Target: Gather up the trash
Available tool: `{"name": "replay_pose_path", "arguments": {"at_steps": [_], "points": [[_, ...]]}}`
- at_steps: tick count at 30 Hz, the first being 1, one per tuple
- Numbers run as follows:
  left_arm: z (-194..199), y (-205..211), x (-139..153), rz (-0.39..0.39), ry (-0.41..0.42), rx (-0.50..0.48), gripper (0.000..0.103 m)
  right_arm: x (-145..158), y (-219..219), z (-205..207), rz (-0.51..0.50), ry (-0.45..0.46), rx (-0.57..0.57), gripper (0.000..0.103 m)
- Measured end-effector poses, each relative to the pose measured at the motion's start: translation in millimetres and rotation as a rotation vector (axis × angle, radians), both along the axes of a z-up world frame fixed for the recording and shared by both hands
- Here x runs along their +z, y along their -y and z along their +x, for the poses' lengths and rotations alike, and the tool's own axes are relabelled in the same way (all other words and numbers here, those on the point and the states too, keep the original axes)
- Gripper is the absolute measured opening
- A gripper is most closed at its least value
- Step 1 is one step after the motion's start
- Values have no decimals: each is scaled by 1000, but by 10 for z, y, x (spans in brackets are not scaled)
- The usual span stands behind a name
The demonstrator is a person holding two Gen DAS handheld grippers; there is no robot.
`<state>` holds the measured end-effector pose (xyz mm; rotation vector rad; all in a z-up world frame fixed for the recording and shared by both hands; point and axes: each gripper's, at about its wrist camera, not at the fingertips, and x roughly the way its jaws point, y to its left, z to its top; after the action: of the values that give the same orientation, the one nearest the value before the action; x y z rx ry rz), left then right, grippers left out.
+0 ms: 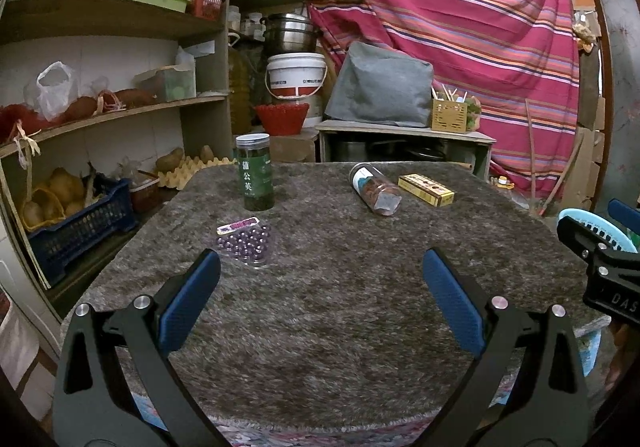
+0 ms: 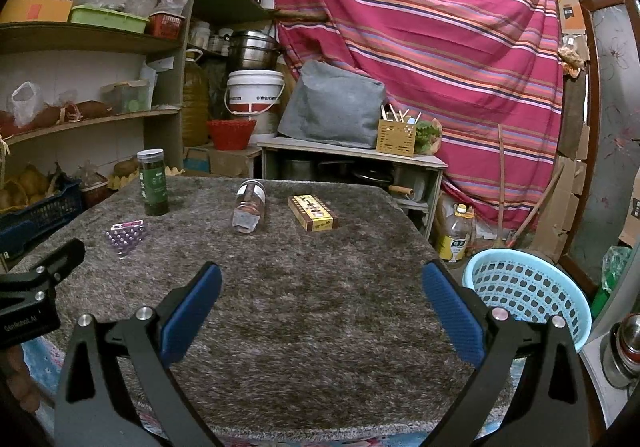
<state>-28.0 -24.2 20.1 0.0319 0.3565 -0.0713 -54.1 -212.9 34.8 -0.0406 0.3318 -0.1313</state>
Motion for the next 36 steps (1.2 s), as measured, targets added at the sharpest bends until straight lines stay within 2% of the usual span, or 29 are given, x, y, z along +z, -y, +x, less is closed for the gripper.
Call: {"name": "replay_pose_path", "arguments": {"at_steps": [36], "points": [[7, -121, 71, 0, 1, 9, 98, -26, 10, 3, 5, -8, 1, 99]]}}
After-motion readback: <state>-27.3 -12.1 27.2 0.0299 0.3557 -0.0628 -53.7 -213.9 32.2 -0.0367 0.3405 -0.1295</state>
